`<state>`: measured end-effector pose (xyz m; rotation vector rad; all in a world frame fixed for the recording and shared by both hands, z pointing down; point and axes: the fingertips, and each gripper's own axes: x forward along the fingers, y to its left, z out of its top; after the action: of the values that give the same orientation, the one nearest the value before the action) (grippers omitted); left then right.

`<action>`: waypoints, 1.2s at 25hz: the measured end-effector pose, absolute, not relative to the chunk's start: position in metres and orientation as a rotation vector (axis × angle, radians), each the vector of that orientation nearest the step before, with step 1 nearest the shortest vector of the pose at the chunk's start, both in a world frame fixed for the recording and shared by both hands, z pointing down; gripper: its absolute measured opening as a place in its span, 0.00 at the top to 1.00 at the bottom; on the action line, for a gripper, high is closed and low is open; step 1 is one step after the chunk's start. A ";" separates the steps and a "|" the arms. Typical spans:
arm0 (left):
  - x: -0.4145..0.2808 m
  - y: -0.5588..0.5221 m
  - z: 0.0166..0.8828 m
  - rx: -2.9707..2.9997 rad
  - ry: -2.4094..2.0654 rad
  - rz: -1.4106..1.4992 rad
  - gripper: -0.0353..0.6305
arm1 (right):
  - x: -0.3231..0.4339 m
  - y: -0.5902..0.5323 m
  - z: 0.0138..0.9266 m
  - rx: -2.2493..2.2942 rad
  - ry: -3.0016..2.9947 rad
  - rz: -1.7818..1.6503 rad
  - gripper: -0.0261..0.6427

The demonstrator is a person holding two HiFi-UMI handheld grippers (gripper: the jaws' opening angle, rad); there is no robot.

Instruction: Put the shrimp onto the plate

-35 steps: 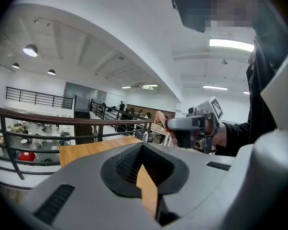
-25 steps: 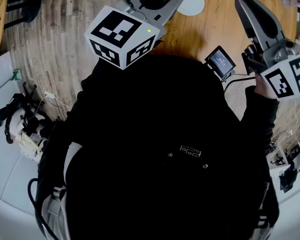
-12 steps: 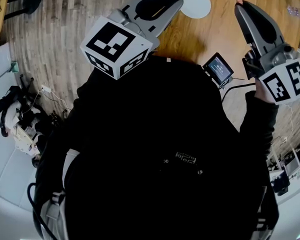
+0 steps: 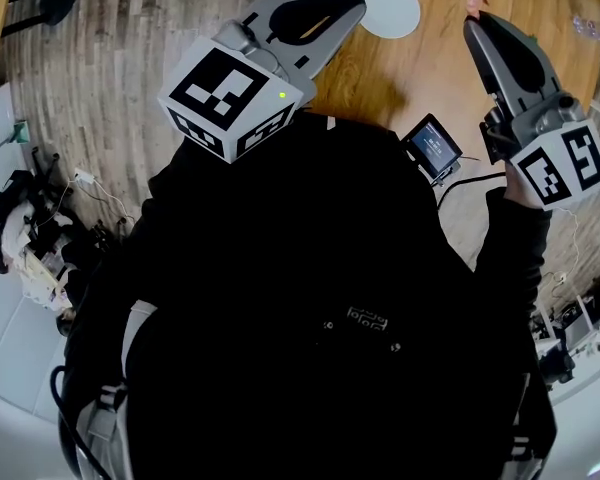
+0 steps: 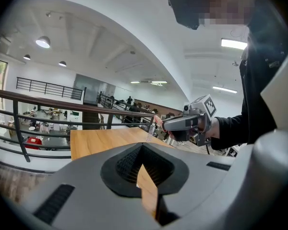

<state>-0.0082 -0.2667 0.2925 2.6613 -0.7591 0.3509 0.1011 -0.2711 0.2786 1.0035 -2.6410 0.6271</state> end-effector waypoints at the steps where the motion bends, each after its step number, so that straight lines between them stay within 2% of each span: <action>1: -0.008 -0.269 0.293 2.661 -0.761 0.347 0.95 | 0.101 -0.273 0.281 1.001 -2.636 0.628 0.87; 30: -0.033 -0.250 0.312 2.521 -0.894 0.296 0.95 | 0.089 -0.301 0.377 0.870 -2.488 0.694 0.87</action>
<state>-0.0332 -0.2496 0.3118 2.5207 -0.8942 0.2957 0.0892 -0.3007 0.3765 0.8702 -2.4880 0.6939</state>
